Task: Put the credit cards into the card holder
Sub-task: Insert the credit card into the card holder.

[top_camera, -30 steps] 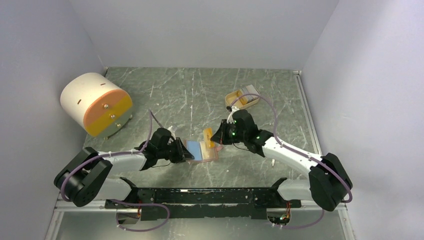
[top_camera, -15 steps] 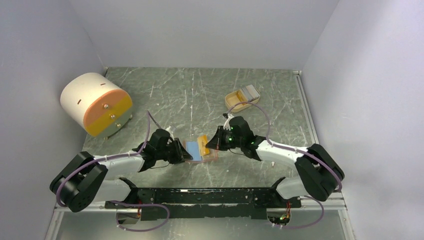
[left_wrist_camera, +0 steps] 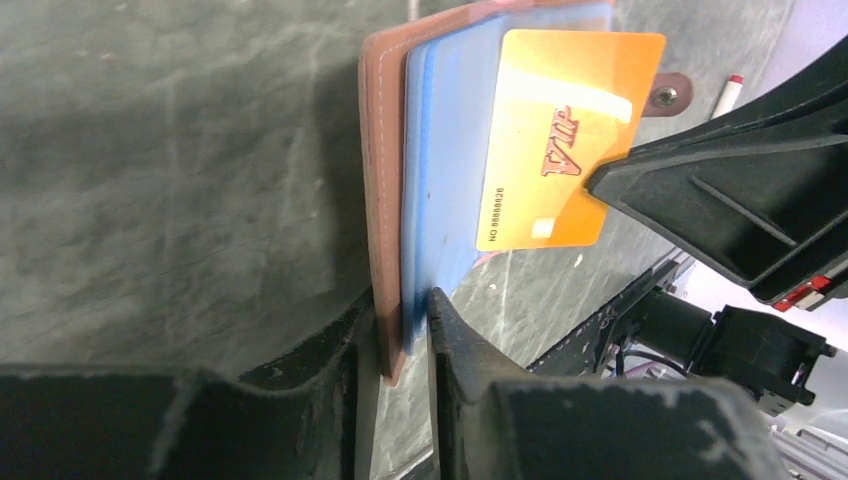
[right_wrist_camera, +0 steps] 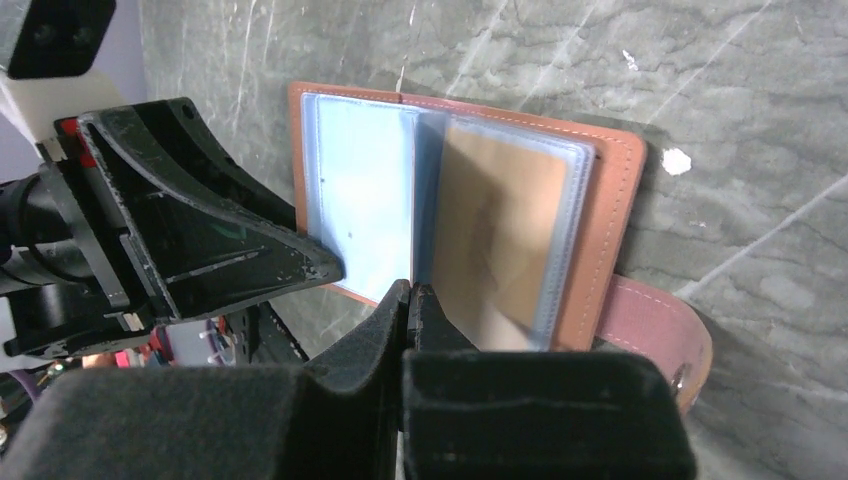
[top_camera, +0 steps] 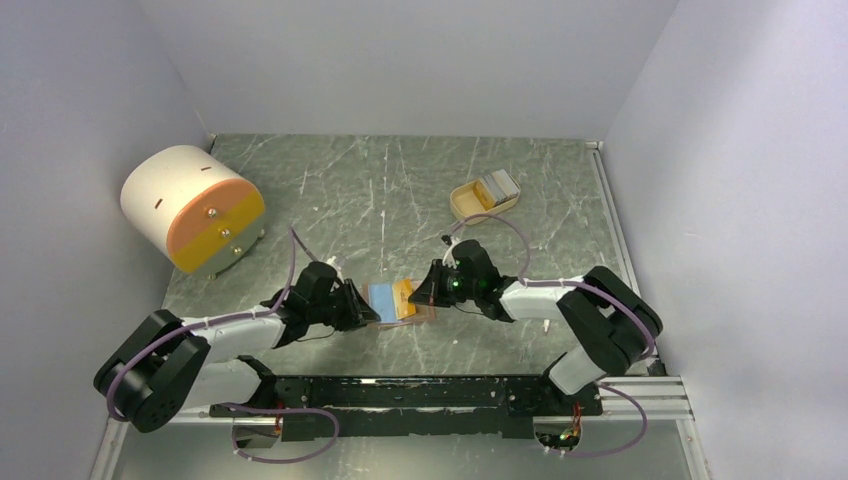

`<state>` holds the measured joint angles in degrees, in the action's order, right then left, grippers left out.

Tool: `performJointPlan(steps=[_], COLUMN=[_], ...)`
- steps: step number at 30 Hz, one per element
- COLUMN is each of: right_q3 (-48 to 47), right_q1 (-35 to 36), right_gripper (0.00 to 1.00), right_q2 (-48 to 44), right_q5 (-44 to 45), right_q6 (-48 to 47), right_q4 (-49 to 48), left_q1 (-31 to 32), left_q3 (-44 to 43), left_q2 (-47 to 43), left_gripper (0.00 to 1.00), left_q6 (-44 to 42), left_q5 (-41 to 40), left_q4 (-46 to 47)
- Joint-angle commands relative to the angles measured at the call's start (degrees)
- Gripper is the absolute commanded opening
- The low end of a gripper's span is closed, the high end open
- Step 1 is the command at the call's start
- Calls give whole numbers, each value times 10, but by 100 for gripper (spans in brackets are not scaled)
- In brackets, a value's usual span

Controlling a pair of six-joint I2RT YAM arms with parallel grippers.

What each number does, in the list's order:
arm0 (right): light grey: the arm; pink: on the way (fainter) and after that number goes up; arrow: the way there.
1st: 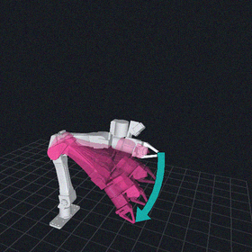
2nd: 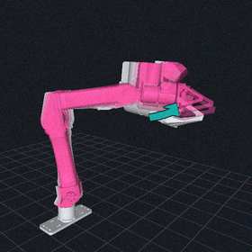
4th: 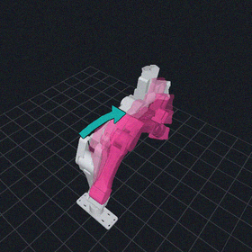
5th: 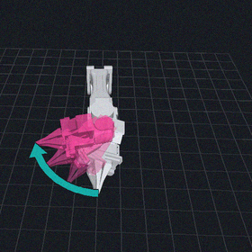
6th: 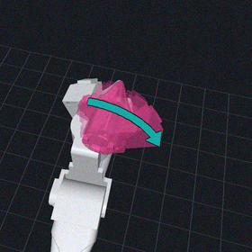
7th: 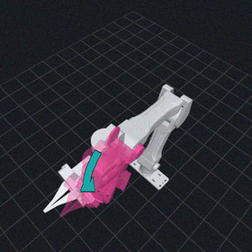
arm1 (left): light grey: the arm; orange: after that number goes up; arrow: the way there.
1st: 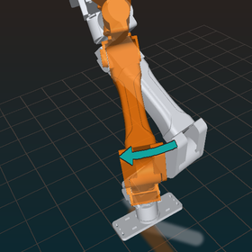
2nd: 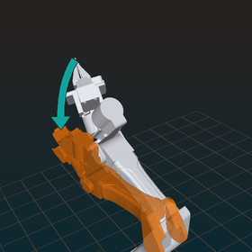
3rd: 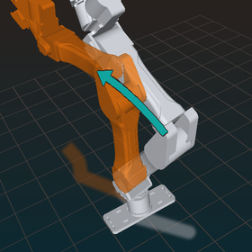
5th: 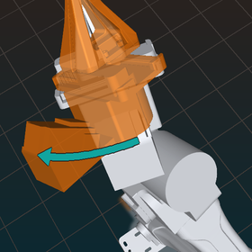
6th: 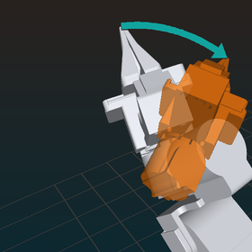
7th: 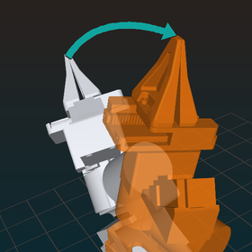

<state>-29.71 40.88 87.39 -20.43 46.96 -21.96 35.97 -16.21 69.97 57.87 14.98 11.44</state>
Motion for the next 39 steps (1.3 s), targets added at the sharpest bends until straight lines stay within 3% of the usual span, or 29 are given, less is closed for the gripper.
performJointPlan(steps=[1, 4, 8, 12, 19, 32, 39], right_q3=[1, -2, 10, 21, 21, 33, 60], right_q1=[-3, -9, -27, -37, -40, -39, -32], right_gripper=[0, 0, 0, 0, 0, 0, 0], right_q2=[30, 45, 54, 55, 57, 85, 76], right_q5=[-11, -17, -30, -34, -37, -62, -16], right_q6=[7, 5, 3, -1, -4, 13, 67], right_q4=[-47, -48, -59, -62, -59, -91, -114], left_q1=[-10, -18, -26, -27, -28, -28, -28], left_q3=[13, 6, 0, 2, 6, -2, 5], left_q2=[-4, -5, -2, 6, 31, 37, 31], left_gripper=[24, 19, 26, 26, 14, 18, 18], left_q6=[1, -10, -18, -19, -25, -27, -22], left_q5=[-15, -15, -5, 0, 19, 23, 25], left_q4=[9, -10, -15, -9, 14, 17, 22])
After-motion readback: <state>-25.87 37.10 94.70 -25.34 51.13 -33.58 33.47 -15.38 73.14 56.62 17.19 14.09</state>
